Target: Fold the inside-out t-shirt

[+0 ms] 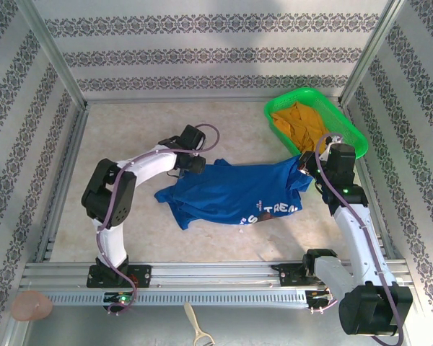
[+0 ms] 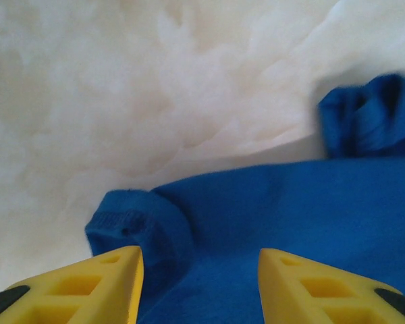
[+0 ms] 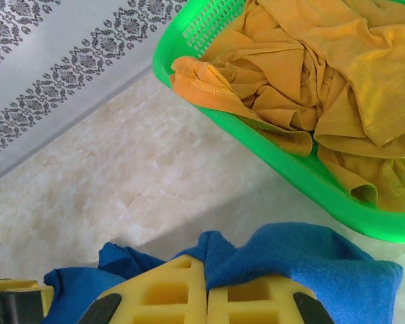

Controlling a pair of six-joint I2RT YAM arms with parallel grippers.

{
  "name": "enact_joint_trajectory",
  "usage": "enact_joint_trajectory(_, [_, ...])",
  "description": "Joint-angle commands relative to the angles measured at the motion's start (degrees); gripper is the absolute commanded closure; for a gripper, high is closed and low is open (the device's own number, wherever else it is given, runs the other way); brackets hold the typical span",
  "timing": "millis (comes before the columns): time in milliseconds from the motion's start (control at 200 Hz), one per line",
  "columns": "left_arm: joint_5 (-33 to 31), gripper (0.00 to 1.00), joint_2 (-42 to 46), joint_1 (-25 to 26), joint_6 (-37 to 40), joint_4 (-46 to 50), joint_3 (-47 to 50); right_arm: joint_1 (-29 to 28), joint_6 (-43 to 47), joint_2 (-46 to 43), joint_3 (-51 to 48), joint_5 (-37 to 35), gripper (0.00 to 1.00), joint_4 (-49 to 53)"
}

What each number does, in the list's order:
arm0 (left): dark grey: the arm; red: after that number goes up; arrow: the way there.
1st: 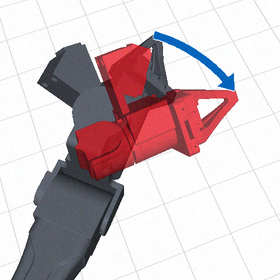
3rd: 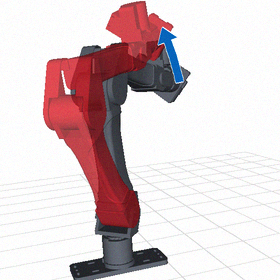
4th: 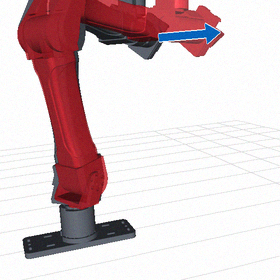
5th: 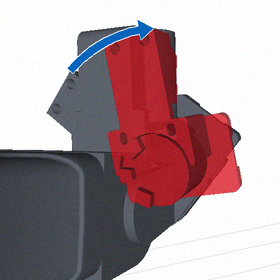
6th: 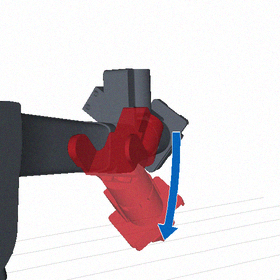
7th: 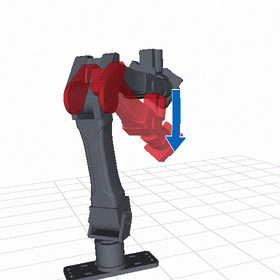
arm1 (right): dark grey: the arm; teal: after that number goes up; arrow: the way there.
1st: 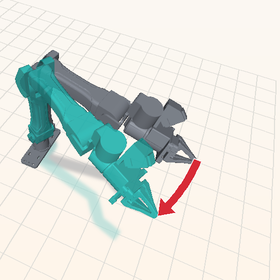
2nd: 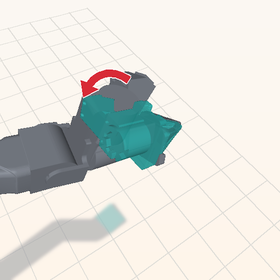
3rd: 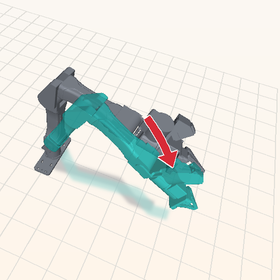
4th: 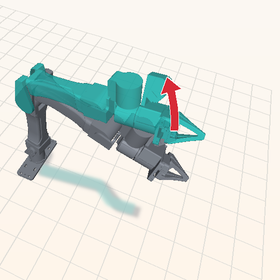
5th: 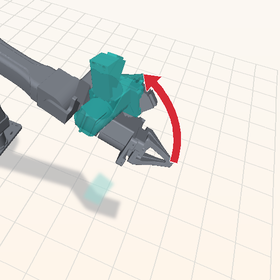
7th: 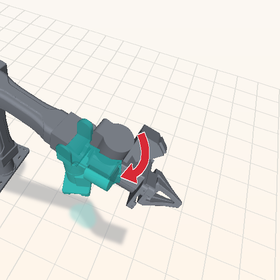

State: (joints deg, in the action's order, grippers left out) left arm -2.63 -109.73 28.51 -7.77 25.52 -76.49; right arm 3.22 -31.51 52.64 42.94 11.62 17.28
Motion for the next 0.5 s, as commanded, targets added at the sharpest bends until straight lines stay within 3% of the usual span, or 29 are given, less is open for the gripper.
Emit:
enact_joint_trajectory(0, [-9.95,0.52,-1.64,0.88,4.54,5.42,-1.69,-0.5,-0.17,-0.27,-0.06,0.61,1.0,-2.21])
enact_joint_trajectory(400, [-13.01,0.51,-5.4,1.97,6.61,3.64,-2.66,-0.58,-0.68,0.28,0.21,0.96,1.0,-2.86])
enact_joint_trajectory(495, [-12.78,0.59,-6.19,2.16,7.02,3.49,-3.43,-0.59,-0.66,0.23,0.22,0.96,1.0,-2.79])
